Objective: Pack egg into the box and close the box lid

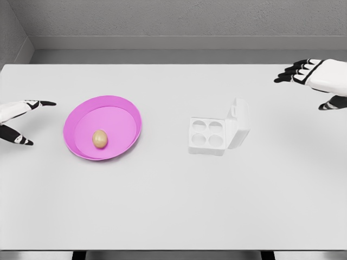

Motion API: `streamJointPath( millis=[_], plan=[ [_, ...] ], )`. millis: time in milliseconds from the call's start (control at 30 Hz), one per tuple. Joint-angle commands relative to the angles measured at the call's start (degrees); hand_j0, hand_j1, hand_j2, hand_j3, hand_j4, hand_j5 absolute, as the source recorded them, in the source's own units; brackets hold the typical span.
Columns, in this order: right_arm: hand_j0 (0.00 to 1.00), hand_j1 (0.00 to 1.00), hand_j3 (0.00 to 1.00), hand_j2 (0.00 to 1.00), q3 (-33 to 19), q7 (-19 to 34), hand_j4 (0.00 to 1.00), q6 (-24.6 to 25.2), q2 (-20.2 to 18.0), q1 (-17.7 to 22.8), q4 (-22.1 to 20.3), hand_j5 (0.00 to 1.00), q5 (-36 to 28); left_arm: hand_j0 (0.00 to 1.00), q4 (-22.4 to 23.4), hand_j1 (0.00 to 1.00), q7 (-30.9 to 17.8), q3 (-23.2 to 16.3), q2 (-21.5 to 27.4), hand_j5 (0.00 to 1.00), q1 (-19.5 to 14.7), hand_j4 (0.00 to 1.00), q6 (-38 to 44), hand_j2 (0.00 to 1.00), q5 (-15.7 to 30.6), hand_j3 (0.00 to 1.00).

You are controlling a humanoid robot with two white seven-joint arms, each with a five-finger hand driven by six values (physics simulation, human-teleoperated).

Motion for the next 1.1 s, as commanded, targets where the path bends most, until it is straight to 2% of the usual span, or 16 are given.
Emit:
streamJointPath(
  millis=[0, 67, 133, 167, 200, 233, 267, 300, 333, 400, 567, 600, 733, 767, 833, 1067],
  plan=[
    [1.0, 1.0, 1.0, 1.0, 0.12, -0.01, 1.0, 0.16, 0.29, 0.0, -0.13, 1.0, -0.25, 1.0, 0.24, 1.0, -0.34, -0.26, 0.5, 1.0, -0.18, 1.0, 0.12, 1.0, 0.33, 1.0],
    [1.0, 1.0, 1.0, 1.0, 0.12, -0.01, 1.0, 0.16, 0.29, -0.26, -0.13, 1.0, -0.43, 1.0, 0.24, 1.0, -0.43, -0.43, 0.5, 1.0, -1.23, 1.0, 0.12, 1.0, -1.78, 1.0],
    [1.0, 1.0, 1.0, 1.0, 0.82, -0.01, 1.0, 0.16, 0.29, 0.35, -0.13, 1.0, -0.51, 1.0, 1.11, 1.0, -0.16, -8.77, 0.68, 1.0, -7.73, 1.0, 0.12, 1.0, -2.14, 1.0],
    [1.0, 1.0, 1.0, 1.0, 3.54, -0.01, 1.0, 0.16, 0.29, 0.35, -0.04, 1.0, -0.43, 1.0, 1.56, 1.0, 0.1, -11.07, 2.52, 1.0, -9.93, 1.0, 0.12, 1.0, -2.48, 1.0],
    [1.0, 1.0, 1.0, 1.0, 5.3, -0.01, 1.0, 0.16, 0.29, 0.44, 0.22, 1.0, -0.43, 1.0, 0.77, 1.0, -0.43, -11.33, 2.52, 1.0, -10.37, 1.0, 0.12, 1.0, -3.01, 1.0],
    [1.0, 1.0, 1.0, 1.0, 5.74, -0.01, 1.0, 0.16, 0.29, 0.7, 0.49, 1.0, -0.25, 1.0, -1.43, 1.0, -1.21, -11.42, 2.44, 1.0, -12.13, 1.0, 0.12, 1.0, -5.38, 1.0],
    [1.0, 1.0, 1.0, 1.0, 5.83, -0.01, 1.0, 0.16, 0.2, 1.05, 0.49, 1.0, -0.25, 1.0, -5.2, 1.0, -4.73, -11.42, 2.08, 1.0, -12.66, 1.0, 0.12, 1.0, -7.05, 1.0],
    [1.0, 1.0, 1.0, 1.0, 5.92, -0.01, 1.0, 0.16, 0.2, 1.23, 0.57, 1.0, -0.16, 1.0, -9.33, 1.0, -6.22, -11.42, 2.08, 1.0, -12.66, 1.0, 0.12, 1.0, -7.14, 1.0],
    [1.0, 1.0, 1.0, 1.0, 6.0, -0.01, 1.0, 0.16, 0.29, 2.2, 0.57, 1.0, 0.89, 1.0, -11.18, 1.0, -6.6, -11.51, 2.0, 1.0, -12.83, 1.0, 0.12, 1.0, -7.23, 1.0],
    [1.0, 1.0, 1.0, 1.0, 7.41, -0.01, 1.0, 0.16, 0.28, 2.37, 0.49, 1.0, 1.42, 1.0, -12.76, 1.0, -6.6, -11.6, 2.0, 1.0, -15.82, 1.0, 0.12, 1.0, -6.88, 1.0],
    [1.0, 1.0, 1.0, 1.0, 8.2, -0.01, 1.0, 0.16, 0.29, 3.34, 0.49, 1.0, 1.51, 1.0, -16.37, 1.0, -6.6, -12.3, -0.38, 1.0, -16.35, 1.0, 0.12, 1.0, -6.09, 1.0],
    [1.0, 1.0, 1.0, 1.0, 8.29, -0.01, 1.0, 0.16, 0.29, 3.52, 0.57, 1.0, 1.86, 1.0, -17.25, 1.0, -6.6, -14.32, -1.08, 1.0, -16.44, 1.0, 0.12, 1.0, -6.35, 1.0],
    [1.0, 1.0, 1.0, 1.0, 8.2, -0.01, 1.0, 0.16, 0.29, 3.34, 1.37, 1.0, 3.17, 1.0, -20.68, 1.0, -6.6, -16.16, -1.61, 1.0, -16.35, 1.0, 0.12, 1.0, -6.26, 1.0],
    [1.0, 1.0, 1.0, 1.0, 8.2, -0.01, 1.0, 0.16, 0.2, 3.43, 1.45, 1.0, 3.44, 1.0, -21.47, 1.0, -6.6, -17.83, -1.7, 1.0, -16.17, 1.0, 0.12, 1.0, -6.35, 1.0],
    [1.0, 1.0, 1.0, 1.0, 8.2, -0.01, 1.0, 0.16, 0.11, 4.13, 1.45, 1.0, 3.53, 1.0, -21.21, 1.0, -6.6, -19.33, -3.8, 1.0, -16.26, 1.0, 0.12, 1.0, -8.28, 1.0],
    [1.0, 1.0, 1.0, 1.0, 8.29, -0.01, 1.0, 0.16, 0.2, 5.19, 1.63, 1.0, 3.53, 0.99, -21.29, 0.99, -6.6, -19.42, -3.72, 0.99, -16.17, 0.99, 0.12, 0.99, -9.25, 0.99]
  ],
)
